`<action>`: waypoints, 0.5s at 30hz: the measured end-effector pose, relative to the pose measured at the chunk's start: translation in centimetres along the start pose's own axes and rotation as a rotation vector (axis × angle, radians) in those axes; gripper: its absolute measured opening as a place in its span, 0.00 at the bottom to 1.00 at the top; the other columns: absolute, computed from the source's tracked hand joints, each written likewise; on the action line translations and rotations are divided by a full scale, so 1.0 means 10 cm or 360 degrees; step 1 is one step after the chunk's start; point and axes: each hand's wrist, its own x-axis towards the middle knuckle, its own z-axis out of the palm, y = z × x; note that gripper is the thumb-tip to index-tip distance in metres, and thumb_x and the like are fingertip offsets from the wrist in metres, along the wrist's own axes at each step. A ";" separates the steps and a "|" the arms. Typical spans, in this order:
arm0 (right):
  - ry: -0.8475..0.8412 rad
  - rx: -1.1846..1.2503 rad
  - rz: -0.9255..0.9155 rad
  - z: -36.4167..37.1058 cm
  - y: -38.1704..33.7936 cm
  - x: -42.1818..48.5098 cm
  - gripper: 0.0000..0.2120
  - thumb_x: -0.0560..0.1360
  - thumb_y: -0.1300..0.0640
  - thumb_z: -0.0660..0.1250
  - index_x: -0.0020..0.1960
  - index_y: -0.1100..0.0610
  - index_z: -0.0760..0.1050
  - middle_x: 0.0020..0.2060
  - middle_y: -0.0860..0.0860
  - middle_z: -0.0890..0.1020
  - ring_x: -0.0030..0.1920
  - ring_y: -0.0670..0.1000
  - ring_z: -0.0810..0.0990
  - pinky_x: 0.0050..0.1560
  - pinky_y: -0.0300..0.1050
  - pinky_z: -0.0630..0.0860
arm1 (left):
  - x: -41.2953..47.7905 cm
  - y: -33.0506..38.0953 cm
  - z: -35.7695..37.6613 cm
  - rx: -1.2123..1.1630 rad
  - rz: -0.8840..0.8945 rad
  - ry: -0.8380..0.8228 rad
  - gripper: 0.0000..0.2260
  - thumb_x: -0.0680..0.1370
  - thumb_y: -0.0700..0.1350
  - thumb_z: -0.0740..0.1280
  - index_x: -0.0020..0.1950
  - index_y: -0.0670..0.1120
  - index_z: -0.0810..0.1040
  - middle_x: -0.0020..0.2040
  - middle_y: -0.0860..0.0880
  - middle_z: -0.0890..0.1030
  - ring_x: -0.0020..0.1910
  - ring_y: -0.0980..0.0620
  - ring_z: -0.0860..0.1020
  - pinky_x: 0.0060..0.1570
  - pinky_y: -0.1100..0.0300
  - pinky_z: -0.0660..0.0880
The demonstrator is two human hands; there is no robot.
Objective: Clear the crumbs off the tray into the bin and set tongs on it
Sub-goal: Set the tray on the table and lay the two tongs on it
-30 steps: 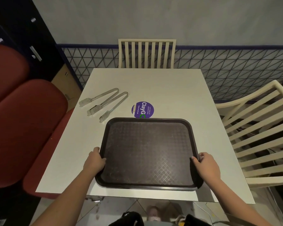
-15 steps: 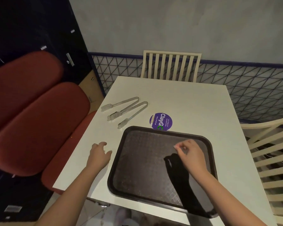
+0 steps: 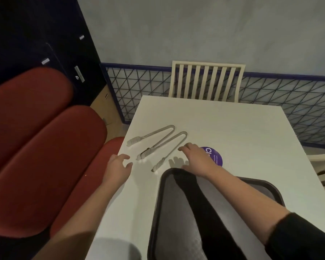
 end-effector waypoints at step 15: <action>-0.0491 -0.0736 -0.0288 0.44 0.07 1.42 0.37 0.70 0.62 0.68 0.73 0.59 0.54 0.68 0.57 0.65 0.66 0.57 0.66 0.65 0.52 0.66 | 0.96 -0.37 -0.10 -0.0108 0.0123 -0.0035 0.11 0.75 0.40 0.69 0.58 0.43 0.81 0.46 0.45 0.74 0.45 0.50 0.73 0.48 0.65 0.64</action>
